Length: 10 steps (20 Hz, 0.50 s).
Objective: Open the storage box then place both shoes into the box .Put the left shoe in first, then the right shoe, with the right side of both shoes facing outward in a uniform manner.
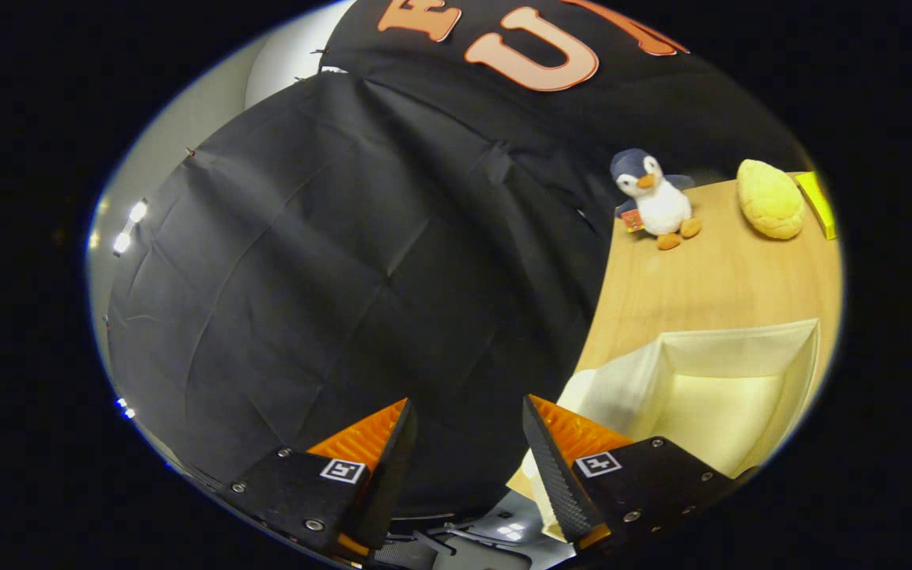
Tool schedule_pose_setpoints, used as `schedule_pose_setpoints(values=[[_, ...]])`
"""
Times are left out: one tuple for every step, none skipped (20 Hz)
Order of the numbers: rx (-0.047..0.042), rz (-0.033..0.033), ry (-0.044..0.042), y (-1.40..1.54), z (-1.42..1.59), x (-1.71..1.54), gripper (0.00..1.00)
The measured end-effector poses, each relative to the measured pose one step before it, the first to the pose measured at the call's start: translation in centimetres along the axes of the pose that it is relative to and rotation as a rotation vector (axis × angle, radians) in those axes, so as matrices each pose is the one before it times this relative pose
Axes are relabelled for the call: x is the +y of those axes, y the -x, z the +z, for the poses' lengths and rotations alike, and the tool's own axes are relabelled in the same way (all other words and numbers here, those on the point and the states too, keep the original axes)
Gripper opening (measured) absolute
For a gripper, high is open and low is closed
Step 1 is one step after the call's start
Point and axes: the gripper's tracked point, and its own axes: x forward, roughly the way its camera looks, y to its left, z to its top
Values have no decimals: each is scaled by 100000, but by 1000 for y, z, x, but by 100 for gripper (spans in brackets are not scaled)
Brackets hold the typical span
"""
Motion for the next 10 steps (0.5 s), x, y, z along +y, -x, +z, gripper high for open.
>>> schedule_pose_setpoints(values=[[-2340, -3499, 1885, 1456, 587, -1716, 82], [-2131, -4260, 2486, 1396, 483, -1932, 84], [-1876, -3899, 3124, 1191, 334, -2004, 84], [-1611, -4758, 3264, 1064, 298, -2070, 85], [-1526, -4530, 3618, 1283, -321, -2139, 86], [-1218, -4961, 3895, 1043, -51, -2133, 87], [-552, -4928, 3929, 1096, -334, -2252, 87], [-272, -5024, 3329, 854, -553, -2329, 88], [580, -4628, 2377, 893, -871, -2242, 88], [1053, -3745, 2005, 1029, -1055, -1963, 87]])
